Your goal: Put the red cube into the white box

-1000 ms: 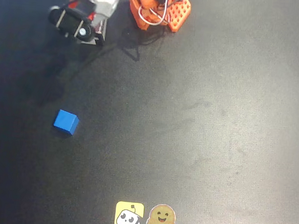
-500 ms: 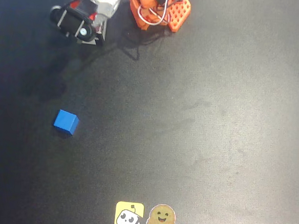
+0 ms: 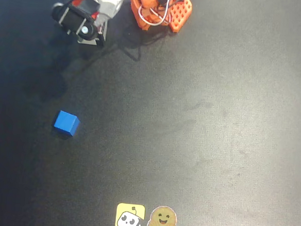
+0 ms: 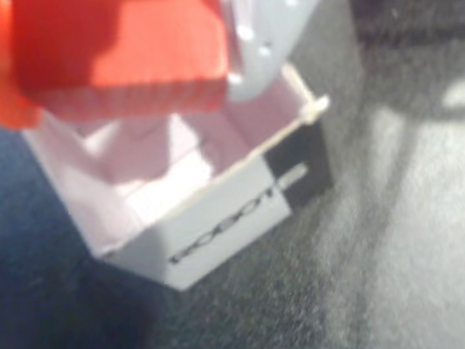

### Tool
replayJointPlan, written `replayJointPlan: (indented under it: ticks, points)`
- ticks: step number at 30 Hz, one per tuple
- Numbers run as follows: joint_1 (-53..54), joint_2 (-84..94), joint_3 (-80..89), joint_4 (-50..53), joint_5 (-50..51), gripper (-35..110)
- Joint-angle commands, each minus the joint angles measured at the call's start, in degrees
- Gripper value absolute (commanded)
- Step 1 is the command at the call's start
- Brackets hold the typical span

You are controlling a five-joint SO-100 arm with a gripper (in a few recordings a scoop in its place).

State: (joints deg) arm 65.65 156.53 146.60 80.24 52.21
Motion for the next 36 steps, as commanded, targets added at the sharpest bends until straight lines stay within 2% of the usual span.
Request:
replayJointPlan:
  ticks: [1, 9, 11, 15, 23, 29, 36]
  points:
    - [-0.35, 1.14, 0.53, -0.53, -0.35, 16]
    - [-0.35, 3.16, 1.49, -1.49, -2.2, 20]
    - [0.0, 3.69, 1.49, -1.41, -2.11, 18]
    - [1.85, 4.13, 1.32, -0.53, -1.49, 0]
    - [-0.18, 4.22, 0.97, -2.46, -0.09, 0]
    - [-7.82, 1.14, -1.85, -6.33, 3.52, 0]
    - [-19.42, -20.3, -14.33, -10.99, 9.05, 0]
